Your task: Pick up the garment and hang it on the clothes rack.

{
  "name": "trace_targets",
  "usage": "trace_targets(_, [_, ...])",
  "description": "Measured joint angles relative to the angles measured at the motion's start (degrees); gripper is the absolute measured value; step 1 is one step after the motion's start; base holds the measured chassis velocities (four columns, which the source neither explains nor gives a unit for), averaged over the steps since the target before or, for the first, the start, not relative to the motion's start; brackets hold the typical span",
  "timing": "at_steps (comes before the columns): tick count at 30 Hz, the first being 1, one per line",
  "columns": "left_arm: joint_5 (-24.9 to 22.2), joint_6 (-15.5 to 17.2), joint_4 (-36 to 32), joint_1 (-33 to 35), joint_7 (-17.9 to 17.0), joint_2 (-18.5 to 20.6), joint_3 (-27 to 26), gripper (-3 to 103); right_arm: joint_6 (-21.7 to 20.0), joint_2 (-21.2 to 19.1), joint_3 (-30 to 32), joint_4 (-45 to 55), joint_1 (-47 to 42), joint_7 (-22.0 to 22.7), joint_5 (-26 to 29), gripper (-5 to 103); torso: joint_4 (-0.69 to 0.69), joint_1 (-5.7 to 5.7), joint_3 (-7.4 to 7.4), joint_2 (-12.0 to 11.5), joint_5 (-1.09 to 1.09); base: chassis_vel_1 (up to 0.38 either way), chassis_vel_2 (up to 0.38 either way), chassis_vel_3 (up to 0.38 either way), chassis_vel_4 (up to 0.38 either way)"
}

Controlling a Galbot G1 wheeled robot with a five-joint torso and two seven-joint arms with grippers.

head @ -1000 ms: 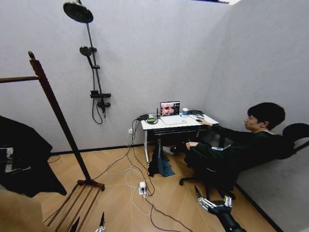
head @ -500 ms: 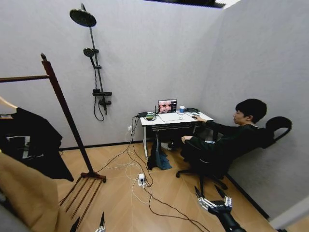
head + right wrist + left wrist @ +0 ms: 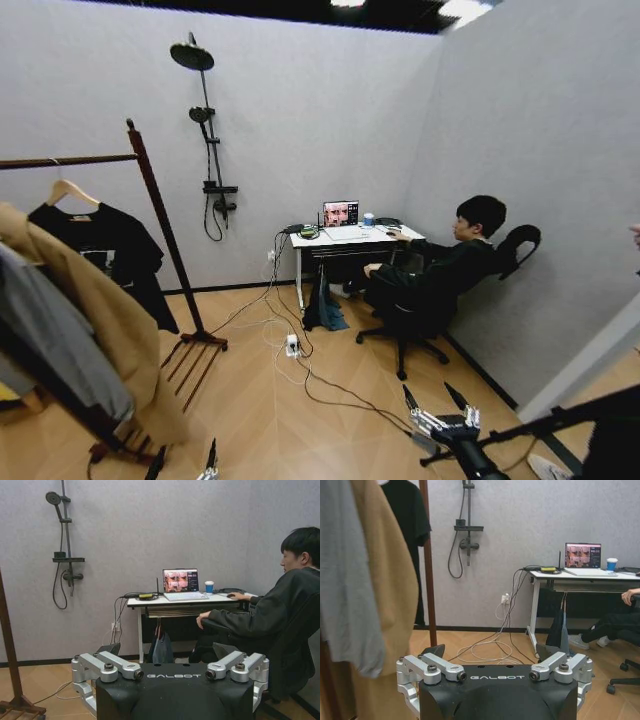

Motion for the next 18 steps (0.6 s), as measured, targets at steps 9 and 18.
trace_targets(9, [0.0, 0.0, -0.01, 0.0, 0.01, -0.01, 0.0, 100, 0.0, 0.0, 0.0, 0.0, 0.01, 0.0, 0.0, 100, 0.01, 0.03, 0.03, -0.02, 0.03, 0.37, -0.344, -0.327, 0.352])
trace_targets(18, [0.0, -0.01, 0.0, 0.0, 0.03, 0.0, 0.02, 100, 0.0, 0.0, 0.01, 0.01, 0.01, 0.01, 0.0, 100, 0.0, 0.02, 0.01, -0.01, 0.0, 0.355, -0.356, -0.353, 0.352])
